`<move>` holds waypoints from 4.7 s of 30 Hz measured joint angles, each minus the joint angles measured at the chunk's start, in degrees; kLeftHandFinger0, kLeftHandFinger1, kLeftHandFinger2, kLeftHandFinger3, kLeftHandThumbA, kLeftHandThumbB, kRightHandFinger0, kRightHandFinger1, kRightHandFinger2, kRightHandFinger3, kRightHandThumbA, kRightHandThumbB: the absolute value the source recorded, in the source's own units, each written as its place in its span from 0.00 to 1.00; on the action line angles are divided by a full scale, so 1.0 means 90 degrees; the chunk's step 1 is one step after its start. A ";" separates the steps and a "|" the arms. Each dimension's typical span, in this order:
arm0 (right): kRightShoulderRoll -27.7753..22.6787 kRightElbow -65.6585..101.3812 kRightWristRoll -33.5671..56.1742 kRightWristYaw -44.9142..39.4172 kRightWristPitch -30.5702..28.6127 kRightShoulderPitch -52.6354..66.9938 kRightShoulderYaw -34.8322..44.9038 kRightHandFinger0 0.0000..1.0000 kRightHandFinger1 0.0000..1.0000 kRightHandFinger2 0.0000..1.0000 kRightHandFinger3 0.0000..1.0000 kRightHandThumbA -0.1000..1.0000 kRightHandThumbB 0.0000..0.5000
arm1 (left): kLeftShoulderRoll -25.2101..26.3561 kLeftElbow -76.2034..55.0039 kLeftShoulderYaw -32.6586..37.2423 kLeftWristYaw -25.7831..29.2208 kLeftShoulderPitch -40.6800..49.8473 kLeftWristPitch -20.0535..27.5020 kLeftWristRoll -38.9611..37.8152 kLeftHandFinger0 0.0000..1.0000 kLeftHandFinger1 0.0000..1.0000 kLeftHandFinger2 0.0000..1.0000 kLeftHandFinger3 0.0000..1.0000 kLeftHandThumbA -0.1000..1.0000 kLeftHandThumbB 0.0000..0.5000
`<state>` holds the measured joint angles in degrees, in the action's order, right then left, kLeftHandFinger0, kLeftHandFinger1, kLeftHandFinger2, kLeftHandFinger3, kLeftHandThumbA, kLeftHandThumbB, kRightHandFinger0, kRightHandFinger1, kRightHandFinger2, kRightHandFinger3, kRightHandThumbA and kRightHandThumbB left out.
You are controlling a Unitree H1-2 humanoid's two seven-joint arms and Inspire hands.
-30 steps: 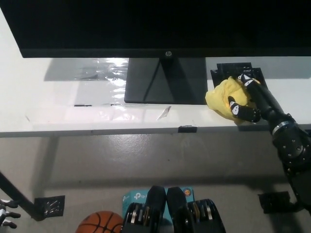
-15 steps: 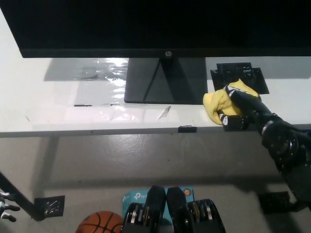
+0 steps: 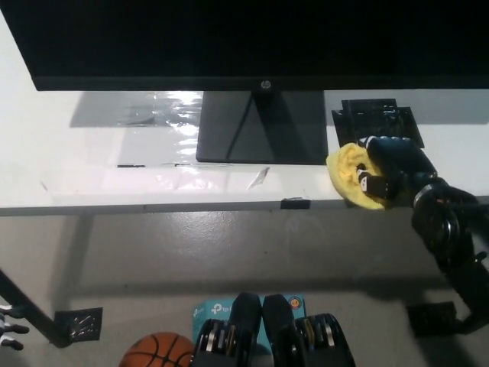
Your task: The robot uses its right hand to pick up the cloth kept in the middle of the desk and use it to wipe the monitor in the middle of the desk by swiping its screen twice
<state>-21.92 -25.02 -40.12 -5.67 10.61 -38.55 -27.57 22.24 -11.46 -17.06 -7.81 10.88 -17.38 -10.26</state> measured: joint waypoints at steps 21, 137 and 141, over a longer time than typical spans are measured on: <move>0.2054 0.0459 0.1137 0.1684 -0.0461 0.0940 0.2775 0.00 0.00 0.18 0.25 0.00 0.01 | -0.0013 0.0002 0.0025 -0.0111 0.0233 0.0052 0.0004 0.47 0.51 0.62 0.80 0.53 0.29; 0.2350 -0.1416 -0.0663 0.2422 0.1780 -0.2303 0.1257 0.00 0.00 0.35 0.28 0.00 0.17 | 0.0050 -0.0229 0.0112 -0.0156 0.0664 -0.0006 0.0119 0.42 0.46 0.60 0.80 0.36 0.40; 0.2067 -0.1413 -0.0695 0.2366 0.1779 -0.2105 0.1351 0.00 0.00 0.31 0.33 0.00 0.22 | 0.0040 -0.0230 0.0100 -0.0155 0.0698 -0.0001 0.0110 0.41 0.45 0.60 0.82 0.38 0.41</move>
<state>-3.31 -37.73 -46.37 15.62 26.62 -57.49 -15.41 22.60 -13.54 -16.16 -9.21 17.16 -17.39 -9.28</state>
